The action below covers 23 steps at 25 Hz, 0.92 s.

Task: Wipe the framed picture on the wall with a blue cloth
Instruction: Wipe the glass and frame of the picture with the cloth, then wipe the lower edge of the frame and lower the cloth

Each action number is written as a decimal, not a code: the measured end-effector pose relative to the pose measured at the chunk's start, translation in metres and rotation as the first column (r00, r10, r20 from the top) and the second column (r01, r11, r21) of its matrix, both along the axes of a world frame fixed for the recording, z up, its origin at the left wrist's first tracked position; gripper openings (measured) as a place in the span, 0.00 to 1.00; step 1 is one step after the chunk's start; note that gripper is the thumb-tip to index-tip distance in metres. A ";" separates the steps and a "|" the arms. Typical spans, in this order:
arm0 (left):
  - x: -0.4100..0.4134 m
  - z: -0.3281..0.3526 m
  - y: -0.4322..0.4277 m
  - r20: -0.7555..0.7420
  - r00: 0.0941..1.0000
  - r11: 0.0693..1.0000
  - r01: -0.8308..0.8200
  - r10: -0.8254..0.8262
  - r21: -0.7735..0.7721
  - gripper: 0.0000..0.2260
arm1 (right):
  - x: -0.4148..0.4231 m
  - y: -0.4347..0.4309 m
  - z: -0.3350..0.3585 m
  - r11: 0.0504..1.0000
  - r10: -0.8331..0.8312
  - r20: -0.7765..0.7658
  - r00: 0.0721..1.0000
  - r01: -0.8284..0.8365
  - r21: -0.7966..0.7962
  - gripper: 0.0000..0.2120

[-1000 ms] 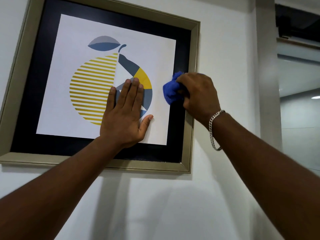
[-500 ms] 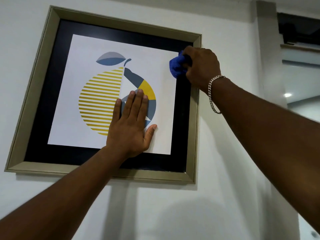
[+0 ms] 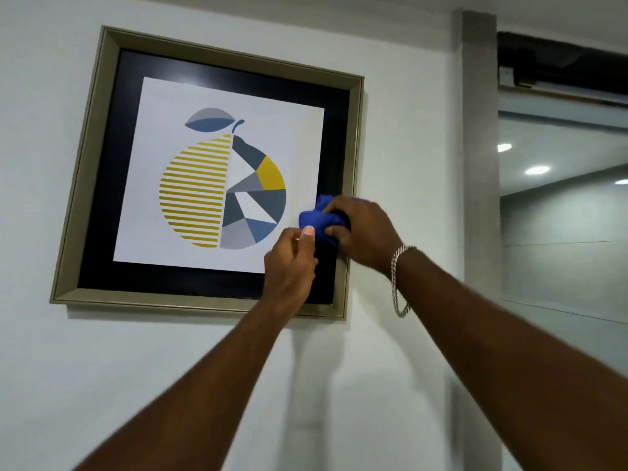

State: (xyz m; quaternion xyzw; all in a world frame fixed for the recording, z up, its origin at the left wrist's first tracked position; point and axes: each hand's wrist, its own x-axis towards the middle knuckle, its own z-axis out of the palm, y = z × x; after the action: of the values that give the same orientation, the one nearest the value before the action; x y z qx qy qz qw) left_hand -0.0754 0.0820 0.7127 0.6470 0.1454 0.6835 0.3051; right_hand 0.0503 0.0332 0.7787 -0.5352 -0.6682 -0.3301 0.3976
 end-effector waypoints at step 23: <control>0.097 -0.603 -0.077 -0.545 0.747 0.627 -0.224 -0.380 -0.746 0.12 | 0.093 -0.111 -0.663 0.715 -0.521 -0.708 0.477 -0.209 -0.667 0.22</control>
State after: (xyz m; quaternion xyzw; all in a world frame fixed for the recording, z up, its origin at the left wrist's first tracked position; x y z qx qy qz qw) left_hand 0.0218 0.0049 0.1097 0.6538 0.4912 0.2629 0.5120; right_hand 0.1437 -0.0778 0.1156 -0.7939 -0.3873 0.2146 0.4166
